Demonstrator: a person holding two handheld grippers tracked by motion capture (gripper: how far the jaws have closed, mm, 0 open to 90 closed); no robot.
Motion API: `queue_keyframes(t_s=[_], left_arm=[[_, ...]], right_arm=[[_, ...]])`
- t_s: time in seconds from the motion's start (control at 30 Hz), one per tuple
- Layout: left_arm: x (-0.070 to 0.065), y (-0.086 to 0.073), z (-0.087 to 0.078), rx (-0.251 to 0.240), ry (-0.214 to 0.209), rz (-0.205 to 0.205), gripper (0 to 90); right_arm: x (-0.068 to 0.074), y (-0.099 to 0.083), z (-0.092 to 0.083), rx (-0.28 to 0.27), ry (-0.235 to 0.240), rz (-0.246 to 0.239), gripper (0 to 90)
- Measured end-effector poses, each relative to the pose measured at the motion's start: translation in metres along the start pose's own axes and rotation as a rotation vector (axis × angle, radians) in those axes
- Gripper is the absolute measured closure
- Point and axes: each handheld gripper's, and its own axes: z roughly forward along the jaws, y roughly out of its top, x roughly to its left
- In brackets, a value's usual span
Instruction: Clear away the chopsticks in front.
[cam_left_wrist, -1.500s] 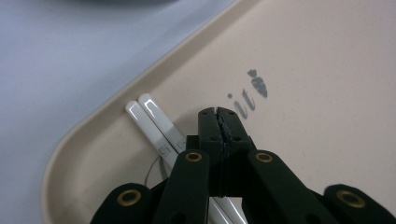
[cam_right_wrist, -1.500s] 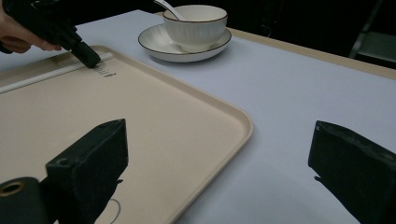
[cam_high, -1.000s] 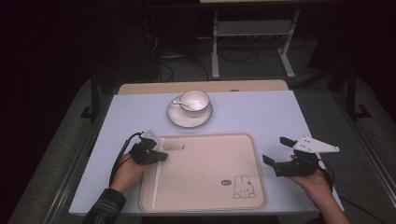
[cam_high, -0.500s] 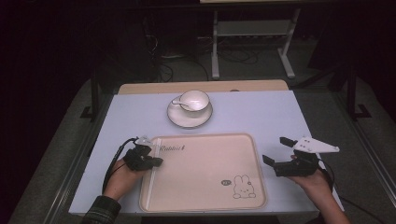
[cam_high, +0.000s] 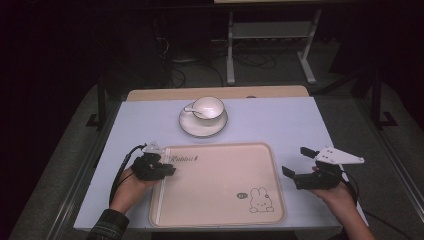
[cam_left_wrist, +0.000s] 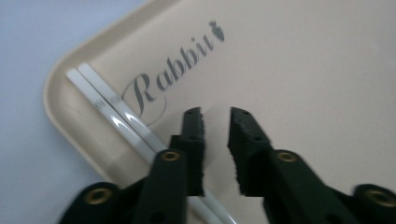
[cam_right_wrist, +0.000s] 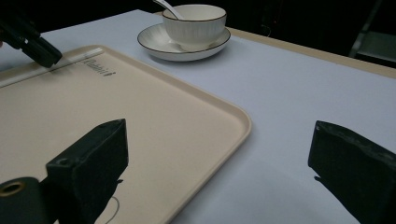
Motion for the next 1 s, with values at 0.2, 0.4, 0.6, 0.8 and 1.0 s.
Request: queue_keyframes(t_s=[0.2, 0.4, 0.6, 0.8, 1.0], left_arm=[[0.001, 0.003, -0.013, -0.096, 0.019, 0.01, 47.6], [0.001, 0.002, -0.03, -0.21, 0.02, 0.008, 28.0], [0.001, -0.008, -0.042, -0.248, 0.051, 0.013, 17.5], [0.002, -0.024, -0.053, -0.274, 0.083, 0.002, 14.5], [0.005, -0.037, -0.058, -0.29, 0.1, 0.007, 12.9]], right_arm=[[0.0, 0.0, 0.001, 0.006, 0.0, -0.002, 4.2], [0.001, 0.001, 0.001, 0.01, -0.005, -0.004, 4.3], [0.002, 0.001, 0.002, 0.015, -0.007, -0.011, 4.2], [0.002, 0.001, 0.001, 0.014, -0.009, -0.006, 4.3], [0.003, 0.001, 0.002, 0.021, -0.006, -0.011, 4.3]])
